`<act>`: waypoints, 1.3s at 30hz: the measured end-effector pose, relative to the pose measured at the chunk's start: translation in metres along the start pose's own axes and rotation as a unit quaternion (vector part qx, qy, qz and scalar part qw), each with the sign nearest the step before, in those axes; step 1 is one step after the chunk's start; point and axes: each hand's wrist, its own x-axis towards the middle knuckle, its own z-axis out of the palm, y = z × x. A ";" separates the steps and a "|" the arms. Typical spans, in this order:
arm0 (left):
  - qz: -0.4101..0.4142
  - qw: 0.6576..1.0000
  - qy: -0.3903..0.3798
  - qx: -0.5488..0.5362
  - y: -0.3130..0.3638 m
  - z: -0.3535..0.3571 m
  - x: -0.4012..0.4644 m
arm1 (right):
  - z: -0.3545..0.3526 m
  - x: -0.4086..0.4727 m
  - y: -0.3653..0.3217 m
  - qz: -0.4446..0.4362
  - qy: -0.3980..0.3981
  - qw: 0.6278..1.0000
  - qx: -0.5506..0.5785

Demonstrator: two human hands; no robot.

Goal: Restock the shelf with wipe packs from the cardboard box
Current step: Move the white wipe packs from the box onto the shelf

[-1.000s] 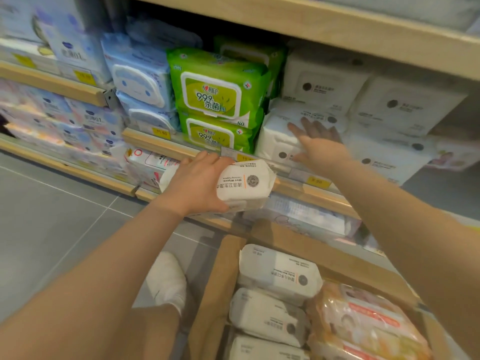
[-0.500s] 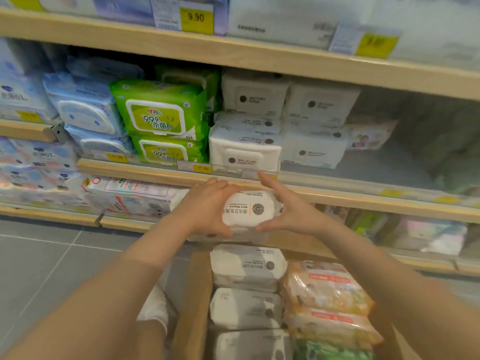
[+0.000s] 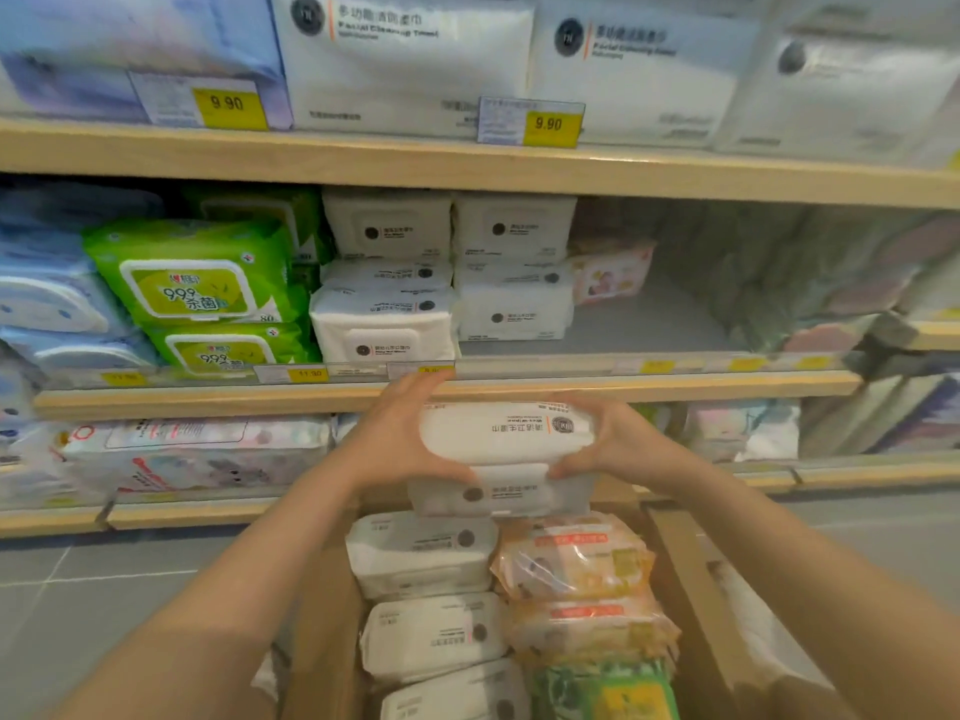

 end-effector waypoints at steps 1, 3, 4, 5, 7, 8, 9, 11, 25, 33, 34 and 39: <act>-0.006 0.999 0.005 -0.044 0.001 -0.001 0.001 | -0.005 -0.003 0.003 0.006 0.001 1.000 0.013; -0.027 0.992 0.009 -0.124 0.002 0.000 0.004 | -0.013 -0.007 0.008 0.017 0.001 0.999 0.044; -0.037 0.987 0.007 -0.159 0.002 0.001 0.006 | -0.016 -0.008 0.010 0.020 0.000 0.998 0.060; -0.046 0.981 0.001 -0.187 0.001 0.002 0.008 | -0.018 -0.009 0.012 0.022 -0.003 0.997 0.074; -0.057 0.975 -0.026 -0.211 0.001 0.007 0.012 | -0.019 -0.008 0.017 0.025 -0.002 0.996 0.087; -0.055 0.976 -0.043 -0.208 0.002 0.010 0.014 | -0.020 -0.009 0.020 0.029 -0.001 0.996 0.090; -0.050 0.977 -0.057 -0.198 0.003 0.015 0.014 | -0.020 -0.009 0.024 0.037 -0.003 0.995 0.092; -0.041 0.980 -0.070 -0.184 0.006 0.023 0.015 | -0.021 -0.010 0.031 0.053 -0.026 0.994 0.089; -0.054 0.981 -0.058 -0.175 0.034 0.059 0.016 | -0.003 0.003 0.037 -0.004 -0.111 0.949 -0.294; -0.003 0.975 0.053 -0.214 0.029 -0.004 0.051 | -0.053 0.024 0.037 -0.047 0.028 0.958 -0.282; -0.002 0.985 0.100 -0.141 0.022 -0.018 0.064 | -0.062 0.032 0.031 -0.047 0.044 0.953 -0.297; -0.105 0.959 0.055 0.256 -0.036 -0.041 0.110 | -0.091 0.084 -0.001 -0.066 0.077 0.916 -0.388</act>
